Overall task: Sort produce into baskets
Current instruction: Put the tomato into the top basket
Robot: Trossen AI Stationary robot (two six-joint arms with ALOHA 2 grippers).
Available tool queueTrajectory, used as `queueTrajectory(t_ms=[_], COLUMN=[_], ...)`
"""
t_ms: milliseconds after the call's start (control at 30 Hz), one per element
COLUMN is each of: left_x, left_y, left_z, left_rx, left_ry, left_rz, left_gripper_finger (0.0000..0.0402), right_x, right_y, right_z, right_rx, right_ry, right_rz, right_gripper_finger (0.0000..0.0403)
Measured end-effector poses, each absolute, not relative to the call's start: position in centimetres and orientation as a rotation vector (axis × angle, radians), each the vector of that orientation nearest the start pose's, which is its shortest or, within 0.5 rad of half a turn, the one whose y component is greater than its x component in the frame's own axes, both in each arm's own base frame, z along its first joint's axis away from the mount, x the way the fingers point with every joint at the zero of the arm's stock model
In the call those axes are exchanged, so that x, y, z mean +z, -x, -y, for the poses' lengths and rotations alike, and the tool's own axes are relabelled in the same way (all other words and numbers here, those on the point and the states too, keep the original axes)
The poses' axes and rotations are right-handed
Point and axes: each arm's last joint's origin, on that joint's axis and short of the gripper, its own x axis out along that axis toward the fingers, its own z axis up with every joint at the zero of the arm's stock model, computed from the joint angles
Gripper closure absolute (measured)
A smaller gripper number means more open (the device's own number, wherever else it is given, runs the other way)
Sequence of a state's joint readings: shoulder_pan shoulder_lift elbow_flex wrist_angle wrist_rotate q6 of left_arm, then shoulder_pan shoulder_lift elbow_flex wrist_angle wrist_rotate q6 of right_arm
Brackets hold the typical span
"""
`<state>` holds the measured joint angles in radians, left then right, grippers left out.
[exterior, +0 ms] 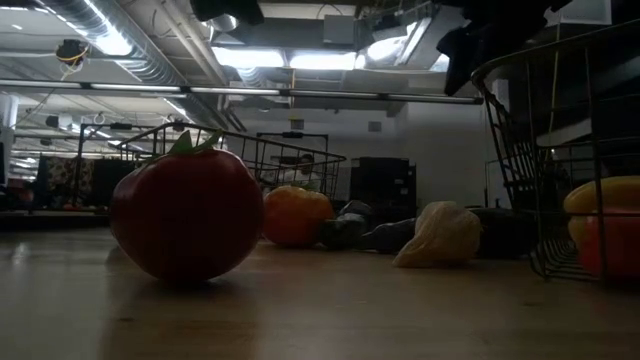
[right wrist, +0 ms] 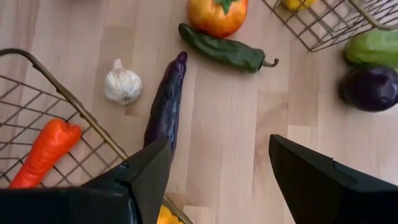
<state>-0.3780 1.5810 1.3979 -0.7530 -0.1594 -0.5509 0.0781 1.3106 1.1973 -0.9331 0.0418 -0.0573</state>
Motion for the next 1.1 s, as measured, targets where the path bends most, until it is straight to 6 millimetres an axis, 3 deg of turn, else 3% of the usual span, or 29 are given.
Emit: queueTrajectory(t_ms=[133,400,700,1100], left_x=[30.4,29.9,25.8,22.2], left_y=[-31.0,-31.2,-32.3,-33.2], left_z=[11.9,12.7,16.2,17.3], left_rx=[0.06,0.044,-0.001,0.026], left_ry=[0.303,0.313,0.236,0.175], left_rz=[-0.928,-0.942,-1.04,-1.146], left_gripper_finger=[0.0126,0.0009,0.0021,0.0022], right_x=[30.7,30.8,30.8,30.8], right_y=[-25.1,-25.2,-25.2,-25.2], right_z=[-1.8,-1.9,-1.9,-1.9], right_rx=[0.063,0.063,0.062,0.062], right_ry=[0.114,0.114,0.113,0.113], right_rz=[-1.032,-1.024,-1.016,-1.017], right_gripper_finger=[0.0134,0.0134,0.0134,0.0134])
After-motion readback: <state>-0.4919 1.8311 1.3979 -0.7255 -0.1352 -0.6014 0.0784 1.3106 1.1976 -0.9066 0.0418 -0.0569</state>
